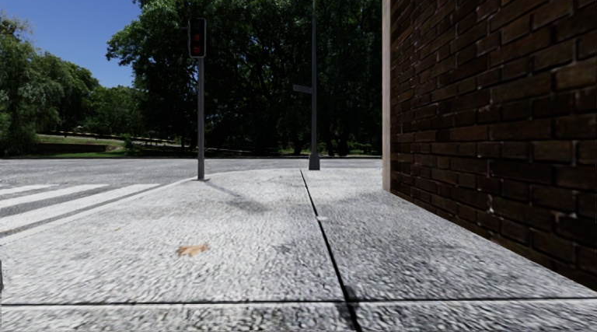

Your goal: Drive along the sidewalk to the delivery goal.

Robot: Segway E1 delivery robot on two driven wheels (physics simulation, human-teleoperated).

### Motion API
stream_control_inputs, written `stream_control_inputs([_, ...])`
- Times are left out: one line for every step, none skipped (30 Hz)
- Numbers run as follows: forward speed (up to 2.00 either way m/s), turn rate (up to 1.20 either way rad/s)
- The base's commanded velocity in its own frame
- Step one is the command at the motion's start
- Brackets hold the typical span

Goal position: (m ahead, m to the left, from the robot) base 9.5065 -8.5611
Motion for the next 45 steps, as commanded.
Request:
stream_control_inputs([2.0,0.0])
stream_control_inputs([2.0,0.0])
stream_control_inputs([2.0,0.0])
stream_control_inputs([2.0,0.0])
stream_control_inputs([2.0,0.0])
stream_control_inputs([2.0,0.0])
stream_control_inputs([2.0,0.0])
stream_control_inputs([2.0,0.0])
stream_control_inputs([2.0,0.0])
stream_control_inputs([2.0,0.0])
stream_control_inputs([2.0,0.0])
stream_control_inputs([2.0,0.0])
stream_control_inputs([2.0,0.0])
stream_control_inputs([2.0,0.0])
stream_control_inputs([2.0,0.0])
stream_control_inputs([2.0,0.0])
stream_control_inputs([2.0,0.0])
stream_control_inputs([2.0,0.0])
stream_control_inputs([2.0,0.0])
stream_control_inputs([2.0,0.0])
stream_control_inputs([1.98,-0.01])
stream_control_inputs([1.89,-0.03])
stream_control_inputs([1.78,-0.04])
stream_control_inputs([1.63,-0.04])
stream_control_inputs([1.53,-0.05])
stream_control_inputs([1.51,-0.05])
stream_control_inputs([1.49,-0.08])
stream_control_inputs([1.47,-0.12])
stream_control_inputs([1.47,-0.13])
stream_control_inputs([1.47,-0.13])
stream_control_inputs([1.46,-0.14])
stream_control_inputs([1.46,-0.14])
stream_control_inputs([1.46,-0.14])
stream_control_inputs([1.46,-0.14])
stream_control_inputs([1.46,-0.14])
stream_control_inputs([1.46,-0.14])
stream_control_inputs([1.46,-0.14])
stream_control_inputs([1.46,-0.14])
stream_control_inputs([1.46,-0.14])
stream_control_inputs([1.46,-0.14])
stream_control_inputs([1.46,-0.15])
stream_control_inputs([1.46,-0.16])
stream_control_inputs([1.46,-0.18])
stream_control_inputs([1.46,-0.18])
stream_control_inputs([1.46,-0.18])
